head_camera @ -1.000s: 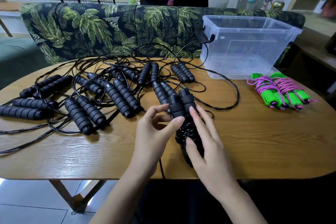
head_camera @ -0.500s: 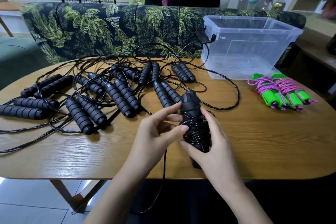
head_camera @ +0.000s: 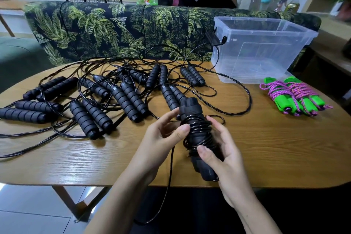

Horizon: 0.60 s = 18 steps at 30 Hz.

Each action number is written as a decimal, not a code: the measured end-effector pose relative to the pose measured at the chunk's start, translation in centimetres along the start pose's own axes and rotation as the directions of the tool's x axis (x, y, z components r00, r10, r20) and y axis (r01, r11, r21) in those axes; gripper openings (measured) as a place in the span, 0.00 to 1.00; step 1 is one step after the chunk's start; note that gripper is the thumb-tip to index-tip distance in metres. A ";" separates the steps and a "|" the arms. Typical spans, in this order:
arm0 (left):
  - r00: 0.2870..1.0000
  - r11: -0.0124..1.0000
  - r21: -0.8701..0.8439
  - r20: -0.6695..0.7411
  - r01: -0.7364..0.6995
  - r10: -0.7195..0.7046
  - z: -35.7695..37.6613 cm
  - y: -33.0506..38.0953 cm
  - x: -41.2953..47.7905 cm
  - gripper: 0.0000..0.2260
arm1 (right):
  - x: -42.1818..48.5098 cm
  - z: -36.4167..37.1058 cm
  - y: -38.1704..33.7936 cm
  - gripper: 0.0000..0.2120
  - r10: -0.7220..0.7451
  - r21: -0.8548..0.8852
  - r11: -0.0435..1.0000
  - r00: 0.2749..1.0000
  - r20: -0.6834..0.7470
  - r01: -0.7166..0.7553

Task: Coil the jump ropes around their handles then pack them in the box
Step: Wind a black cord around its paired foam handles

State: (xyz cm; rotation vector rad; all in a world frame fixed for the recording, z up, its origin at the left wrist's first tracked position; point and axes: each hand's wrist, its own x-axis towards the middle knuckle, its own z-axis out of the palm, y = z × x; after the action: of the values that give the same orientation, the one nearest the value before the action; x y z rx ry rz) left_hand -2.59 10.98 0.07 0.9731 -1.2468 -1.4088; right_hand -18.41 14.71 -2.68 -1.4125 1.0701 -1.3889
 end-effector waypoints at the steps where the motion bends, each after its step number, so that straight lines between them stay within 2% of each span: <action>1: 1.000 1.000 0.014 -0.022 -0.003 0.003 0.0 -0.1 0.1 0.25 | 0.1 0.0 0.1 0.27 0.005 0.002 1.000 1.000 -0.004 -0.005; 6: 0.974 0.999 0.043 -0.222 -0.026 0.035 0.5 -0.7 0.0 0.25 | 0.2 0.4 0.2 0.31 -0.025 -0.117 0.993 1.000 -0.012 0.023; 10: 0.968 0.993 0.110 -0.244 -0.037 0.063 1.1 -0.6 -0.4 0.25 | 0.0 0.8 0.4 0.38 -0.059 -0.216 0.975 0.998 -0.003 0.057; 13: 0.981 0.996 0.075 -0.185 -0.044 0.057 0.6 -0.1 -0.6 0.27 | 0.2 0.4 -0.1 0.36 -0.003 -0.089 0.996 1.000 -0.015 0.001; 18: 0.992 0.999 0.032 -0.121 -0.042 0.045 -0.1 0.8 -0.5 0.24 | 0.3 -0.6 -1.1 0.33 0.100 0.178 0.979 0.995 0.021 -0.102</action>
State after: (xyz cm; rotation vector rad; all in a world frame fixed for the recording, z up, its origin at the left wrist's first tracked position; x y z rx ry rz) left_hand -2.24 11.47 0.83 1.0307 -1.1937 -1.2814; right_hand -18.96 14.73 -1.56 -1.2180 0.9704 -1.3658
